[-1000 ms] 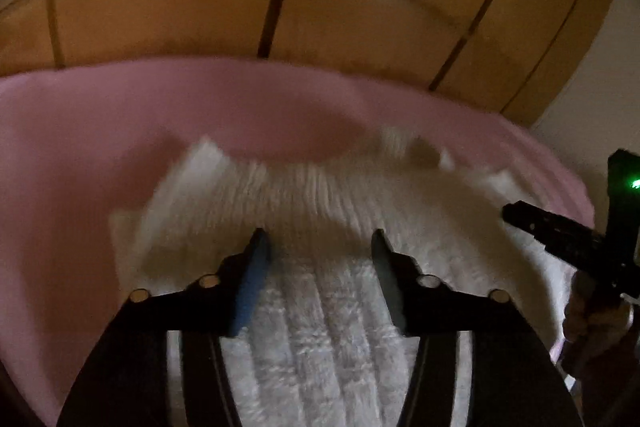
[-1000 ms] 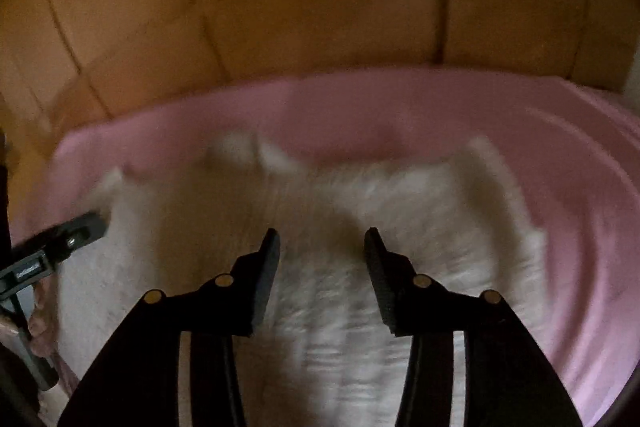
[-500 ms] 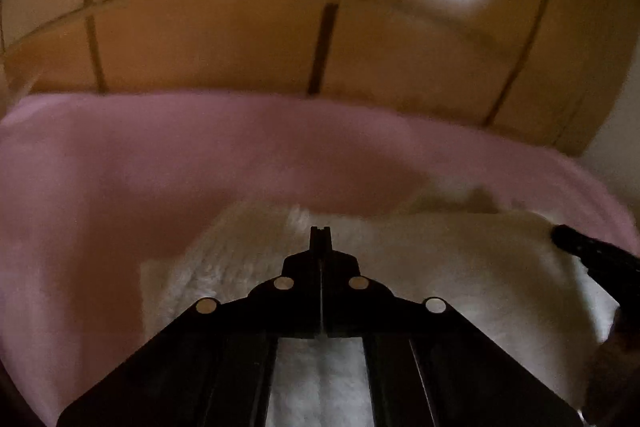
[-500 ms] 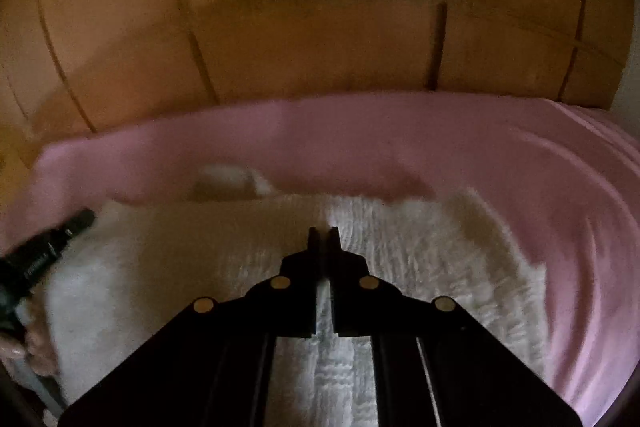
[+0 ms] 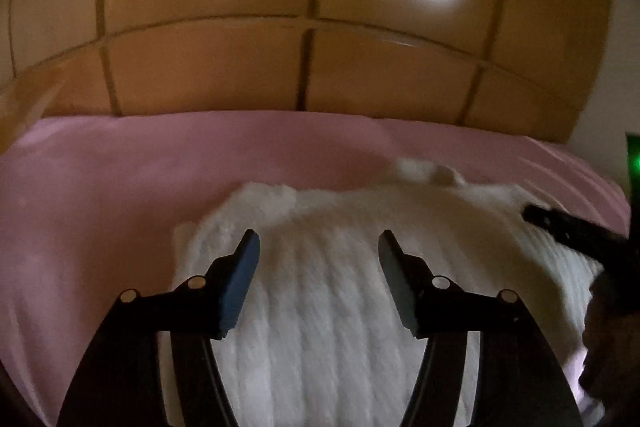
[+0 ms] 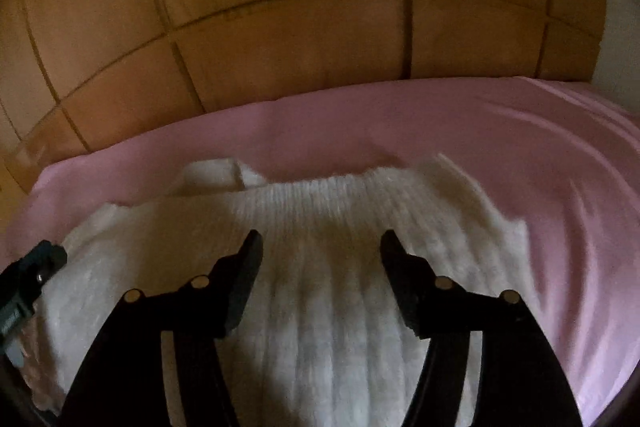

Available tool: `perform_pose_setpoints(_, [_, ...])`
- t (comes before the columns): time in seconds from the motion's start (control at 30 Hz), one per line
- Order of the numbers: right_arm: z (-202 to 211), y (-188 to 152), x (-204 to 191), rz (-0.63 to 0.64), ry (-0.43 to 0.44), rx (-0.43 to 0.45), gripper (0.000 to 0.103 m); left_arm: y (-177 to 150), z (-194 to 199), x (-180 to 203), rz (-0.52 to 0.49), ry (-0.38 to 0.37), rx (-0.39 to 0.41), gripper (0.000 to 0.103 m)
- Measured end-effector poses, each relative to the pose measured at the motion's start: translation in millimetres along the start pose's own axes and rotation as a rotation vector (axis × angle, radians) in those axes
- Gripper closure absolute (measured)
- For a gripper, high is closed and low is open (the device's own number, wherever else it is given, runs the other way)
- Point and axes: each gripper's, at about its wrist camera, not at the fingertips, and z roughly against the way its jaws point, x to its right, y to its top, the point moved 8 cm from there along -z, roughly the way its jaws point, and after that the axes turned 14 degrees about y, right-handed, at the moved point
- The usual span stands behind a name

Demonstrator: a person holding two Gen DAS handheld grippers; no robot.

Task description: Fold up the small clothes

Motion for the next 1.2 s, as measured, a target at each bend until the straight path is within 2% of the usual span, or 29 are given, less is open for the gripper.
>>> perform_pose_setpoints(0.1, [25.6,-24.0,12.4,-0.015,-0.001,-0.008,0.040,-22.6,10.4,4.9,-0.015,-0.028,-0.019,0.043])
perform_pose_setpoints(0.2, [47.9,-47.5,46.7,-0.073,-0.047,-0.014,0.039,-48.3,-10.0,3.6,-0.050,0.028,-0.079,0.039])
perform_pose_setpoints(0.23, [47.1,-54.7,59.5,-0.103,-0.057,-0.018,0.039,-52.0,-17.4,3.0,-0.045,0.026,-0.087,0.036])
perform_pose_setpoints(0.27, [50.1,-60.7,71.0,-0.147,-0.033,-0.005,0.039,-57.9,-13.1,2.3,-0.032,0.026,-0.075,0.035])
perform_pose_setpoints(0.33, [57.6,-62.9,78.4,-0.174,0.005,0.038,0.039,-55.6,-8.8,3.5,-0.028,0.038,-0.074,0.035])
perform_pose_setpoints(0.43, [61.8,-64.6,76.9,-0.170,-0.011,0.047,0.038,-50.9,3.7,3.4,-0.015,0.053,-0.069,0.035])
perform_pose_setpoints(0.5, [58.7,-58.8,68.9,-0.146,-0.046,0.041,0.035,-48.1,14.9,2.3,-0.012,0.054,-0.052,0.029])
perform_pose_setpoints(0.57, [62.6,-56.8,61.6,-0.129,-0.065,0.049,0.030,-46.6,25.4,1.1,-0.006,0.054,-0.035,0.029])
perform_pose_setpoints(0.67, [66.8,-51.2,41.9,-0.074,-0.062,0.072,0.027,-47.1,36.7,-2.4,0.011,0.052,-0.027,0.029])
perform_pose_setpoints(0.8, [72.0,-56.3,1.8,-0.001,-0.011,0.074,0.025,-50.8,48.4,-4.3,0.021,0.065,-0.011,0.029])
perform_pose_setpoints(1.0, [53.2,-73.2,-47.9,0.102,0.038,0.031,0.019,-56.3,52.1,-8.0,0.029,0.063,-0.017,0.029])
perform_pose_setpoints(1.1, [35.3,-82.1,-52.6,0.093,0.053,-0.011,0.018,-60.7,54.1,-10.6,0.021,0.075,-0.020,0.029])
perform_pose_setpoints(1.2, [23.6,-97.8,-39.4,0.055,0.030,-0.051,0.018,-65.2,53.0,-16.8,0.033,0.086,-0.029,0.029])
